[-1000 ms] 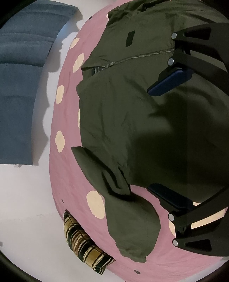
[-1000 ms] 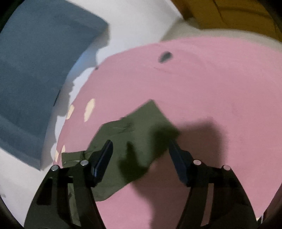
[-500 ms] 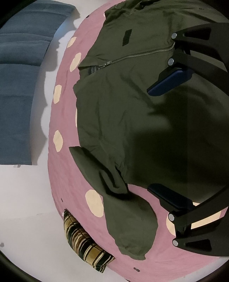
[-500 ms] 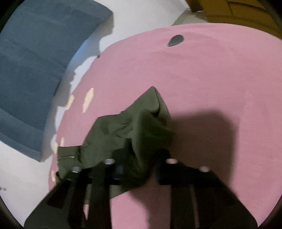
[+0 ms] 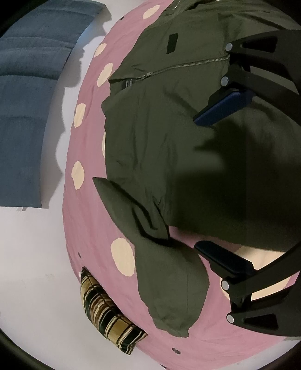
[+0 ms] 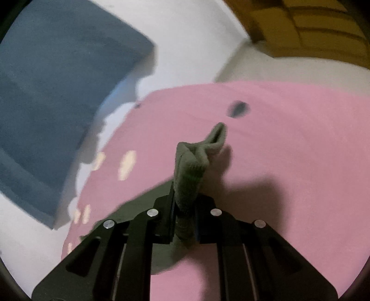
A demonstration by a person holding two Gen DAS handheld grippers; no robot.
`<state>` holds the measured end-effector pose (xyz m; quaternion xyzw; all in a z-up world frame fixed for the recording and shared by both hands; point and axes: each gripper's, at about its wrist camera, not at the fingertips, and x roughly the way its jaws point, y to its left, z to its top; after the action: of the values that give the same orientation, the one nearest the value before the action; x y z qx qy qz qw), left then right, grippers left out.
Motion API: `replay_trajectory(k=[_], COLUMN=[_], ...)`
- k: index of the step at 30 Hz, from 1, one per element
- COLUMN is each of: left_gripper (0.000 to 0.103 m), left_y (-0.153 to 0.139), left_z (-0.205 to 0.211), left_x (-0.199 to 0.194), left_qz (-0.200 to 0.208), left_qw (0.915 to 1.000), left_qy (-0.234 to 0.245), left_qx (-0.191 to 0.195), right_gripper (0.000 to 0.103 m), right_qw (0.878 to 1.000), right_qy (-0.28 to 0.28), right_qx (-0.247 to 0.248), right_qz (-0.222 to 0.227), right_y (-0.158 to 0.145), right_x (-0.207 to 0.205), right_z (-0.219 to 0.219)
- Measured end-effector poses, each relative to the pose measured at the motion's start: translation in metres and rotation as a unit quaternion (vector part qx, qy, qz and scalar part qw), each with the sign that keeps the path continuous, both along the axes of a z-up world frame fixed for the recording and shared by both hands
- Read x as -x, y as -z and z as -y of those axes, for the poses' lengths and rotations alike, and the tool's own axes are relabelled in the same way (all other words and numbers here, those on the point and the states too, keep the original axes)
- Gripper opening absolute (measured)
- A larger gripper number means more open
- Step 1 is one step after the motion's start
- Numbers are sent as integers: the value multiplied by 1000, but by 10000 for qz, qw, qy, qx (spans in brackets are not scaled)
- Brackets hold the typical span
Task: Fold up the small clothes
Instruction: 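Grasp the jacket sleeve cuff with the right gripper and lift it, then fold the held sleeve across the jacket body with the right gripper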
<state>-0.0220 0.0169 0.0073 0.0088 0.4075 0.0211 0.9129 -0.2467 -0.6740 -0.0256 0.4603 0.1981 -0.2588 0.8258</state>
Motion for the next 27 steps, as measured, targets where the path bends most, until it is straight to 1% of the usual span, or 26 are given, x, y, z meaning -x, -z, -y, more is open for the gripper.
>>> replay_trajectory(k=[3, 7, 8, 10, 13, 16, 18, 19, 23, 27], left_gripper=[99, 99, 99, 99, 99, 99, 99, 99, 99, 99], left_y=[-3, -7, -8, -8, -7, -7, -7, -7, -4, -2], left_z=[-9, -32, -38, -52, -75, -92, -104, -106, -123, -131], left_x=[0, 1, 1, 0, 0, 1, 4, 5, 8, 8], left_qz=[73, 185, 196, 171, 104, 72, 127, 147, 150, 117], left_qw=[10000, 9992, 9990, 9987, 9977, 9969, 9968, 9967, 9960, 9954], left_qy=[-56, -357, -390, -438, -605, -696, -743, -758, -833, -890], left_qx=[-17, 27, 71, 174, 286, 347, 269, 236, 276, 333], right_gripper=[12, 12, 12, 12, 12, 12, 12, 12, 12, 12], right_qw=[9979, 9875, 9824, 9737, 9566, 9368, 9229, 9169, 8925, 8672], right_qy=[-450, -1202, -1457, -1835, -2462, -3041, -3427, -3585, -4174, -4672], right_qx=[350, 788, 906, 1045, 1294, 1547, 1618, 1631, 1657, 1722], right_qz=[299, 654, 745, 850, 870, 767, 678, 644, 416, -38], right_y=[-43, -94, -108, -125, -143, -145, -140, -135, -114, -80], right_x=[-27, -76, -93, -119, -167, -206, -232, -233, -269, -298], right_z=[-30, -86, -106, -136, -195, -257, -298, -315, -380, -438])
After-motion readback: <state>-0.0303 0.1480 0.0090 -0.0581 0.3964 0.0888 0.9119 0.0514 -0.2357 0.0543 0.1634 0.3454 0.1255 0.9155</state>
